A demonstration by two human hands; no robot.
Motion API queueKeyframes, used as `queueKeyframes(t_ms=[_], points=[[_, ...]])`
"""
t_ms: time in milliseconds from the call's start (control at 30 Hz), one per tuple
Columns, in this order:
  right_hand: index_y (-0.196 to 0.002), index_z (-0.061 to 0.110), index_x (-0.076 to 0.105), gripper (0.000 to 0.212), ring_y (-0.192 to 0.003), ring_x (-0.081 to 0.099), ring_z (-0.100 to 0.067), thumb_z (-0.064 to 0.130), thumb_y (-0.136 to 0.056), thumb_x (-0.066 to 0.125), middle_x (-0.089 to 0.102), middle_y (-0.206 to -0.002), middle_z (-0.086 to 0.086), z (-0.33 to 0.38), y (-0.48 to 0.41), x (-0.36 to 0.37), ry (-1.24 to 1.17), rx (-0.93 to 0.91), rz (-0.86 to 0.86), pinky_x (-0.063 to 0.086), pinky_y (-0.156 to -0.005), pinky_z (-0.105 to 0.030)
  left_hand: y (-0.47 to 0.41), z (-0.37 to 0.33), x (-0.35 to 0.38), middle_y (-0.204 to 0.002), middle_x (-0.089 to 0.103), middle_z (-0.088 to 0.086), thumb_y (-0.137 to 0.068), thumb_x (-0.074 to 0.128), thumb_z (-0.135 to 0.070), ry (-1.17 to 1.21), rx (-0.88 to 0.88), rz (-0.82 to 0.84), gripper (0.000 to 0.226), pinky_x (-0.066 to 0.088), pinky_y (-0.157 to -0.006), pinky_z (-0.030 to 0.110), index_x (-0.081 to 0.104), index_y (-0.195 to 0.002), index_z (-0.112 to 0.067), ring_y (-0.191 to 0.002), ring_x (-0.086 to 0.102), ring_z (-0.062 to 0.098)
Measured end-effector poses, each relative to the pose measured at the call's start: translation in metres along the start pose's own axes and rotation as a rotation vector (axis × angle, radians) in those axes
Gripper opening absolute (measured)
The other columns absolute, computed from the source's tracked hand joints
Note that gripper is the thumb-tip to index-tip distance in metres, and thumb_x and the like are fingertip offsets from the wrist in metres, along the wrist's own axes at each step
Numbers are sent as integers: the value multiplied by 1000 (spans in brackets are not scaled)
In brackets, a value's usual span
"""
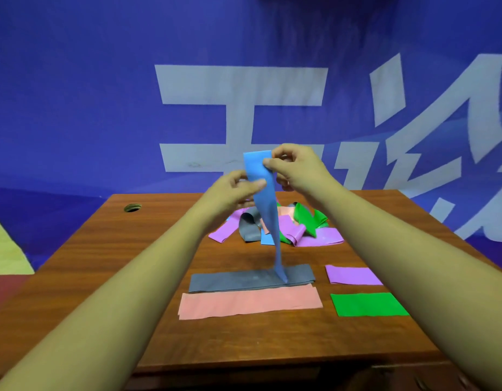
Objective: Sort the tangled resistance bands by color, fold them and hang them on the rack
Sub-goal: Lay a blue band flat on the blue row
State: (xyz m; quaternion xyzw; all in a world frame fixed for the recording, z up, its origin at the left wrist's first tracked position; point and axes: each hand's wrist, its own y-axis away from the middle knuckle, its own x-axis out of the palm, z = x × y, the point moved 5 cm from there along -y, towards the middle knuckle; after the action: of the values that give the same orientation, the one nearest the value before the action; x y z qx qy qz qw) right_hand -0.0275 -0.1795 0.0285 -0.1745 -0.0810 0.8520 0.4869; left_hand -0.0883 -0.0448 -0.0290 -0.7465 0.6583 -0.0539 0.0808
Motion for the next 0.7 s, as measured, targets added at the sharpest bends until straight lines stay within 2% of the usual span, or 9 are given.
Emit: queueKeyframes(t_ms=[67, 167, 300, 400, 467, 533, 600, 700], points=[[-72, 15, 52, 21, -46, 33, -17, 8, -88, 63, 47, -55, 3, 4, 1, -4, -18, 11, -67, 28, -45, -22, 7, 11, 7, -112, 72, 12, -91, 67, -15, -85, -1, 34, 35, 53, -81, 24, 60, -125, -11, -98, 70, 15], [-73, 13, 52, 16, -49, 37, -19, 7, -85, 61, 45, -68, -10, 4, 2, -10, -4, 65, -102, 30, -47, -22, 12, 20, 8, -112, 73, 8, -94, 61, -13, -70, 8, 11, 29, 53, -83, 27, 64, -123, -10, -101, 69, 18], [-70, 18, 53, 17, -49, 39, -16, 11, -82, 62, 45, -67, -4, -3, 5, -11, -35, 204, 8, 30, -48, -22, 14, 20, 3, -109, 74, 0, -93, 62, -13, -134, 0, 28, 26, 51, -92, 32, 69, -118, -17, -102, 67, 16], [-82, 17, 67, 5, -60, 44, -16, 19, -82, 71, 54, -73, -4, -10, 10, -11, 114, 218, 88, 36, -48, -20, 17, 19, 1, -107, 74, -1, -93, 62, -12, -233, -5, 54, 26, 50, -93, 34, 70, -116, -20, -100, 66, 14], [-88, 14, 70, 6, -63, 47, -14, 14, -83, 72, 59, -75, -6, -12, 12, -11, 120, 193, 64, 38, -48, -17, 20, 22, -2, -104, 74, 0, -92, 63, -15, -233, -33, 58, 23, 53, -87, 31, 71, -113, -19, -95, 68, 16], [-94, 9, 70, 10, -60, 49, -11, 8, -84, 70, 60, -72, -4, -13, 11, -18, 114, 152, -25, 40, -45, -15, 25, 32, -7, -91, 73, 1, -89, 68, -23, -239, -79, 64, 9, 50, -74, 29, 72, -96, -18, -80, 65, 15], [-95, 6, 70, 10, -60, 53, -10, 7, -85, 69, 62, -74, -5, -18, 9, -28, 182, 149, -126, 42, -48, -14, 32, 45, -16, -77, 64, 3, -83, 72, -34, -249, -129, 44, 19, 41, -66, 28, 66, -81, -16, -70, 56, 15], [-92, 4, 69, 7, -55, 57, -9, 4, -85, 68, 62, -73, -8, -38, 10, -45, 196, 197, -233, 41, -44, -12, 44, 64, -27, -70, 59, 2, -84, 73, -31, -201, -224, 89, 22, 41, -61, 25, 65, -81, -11, -64, 52, 14]])
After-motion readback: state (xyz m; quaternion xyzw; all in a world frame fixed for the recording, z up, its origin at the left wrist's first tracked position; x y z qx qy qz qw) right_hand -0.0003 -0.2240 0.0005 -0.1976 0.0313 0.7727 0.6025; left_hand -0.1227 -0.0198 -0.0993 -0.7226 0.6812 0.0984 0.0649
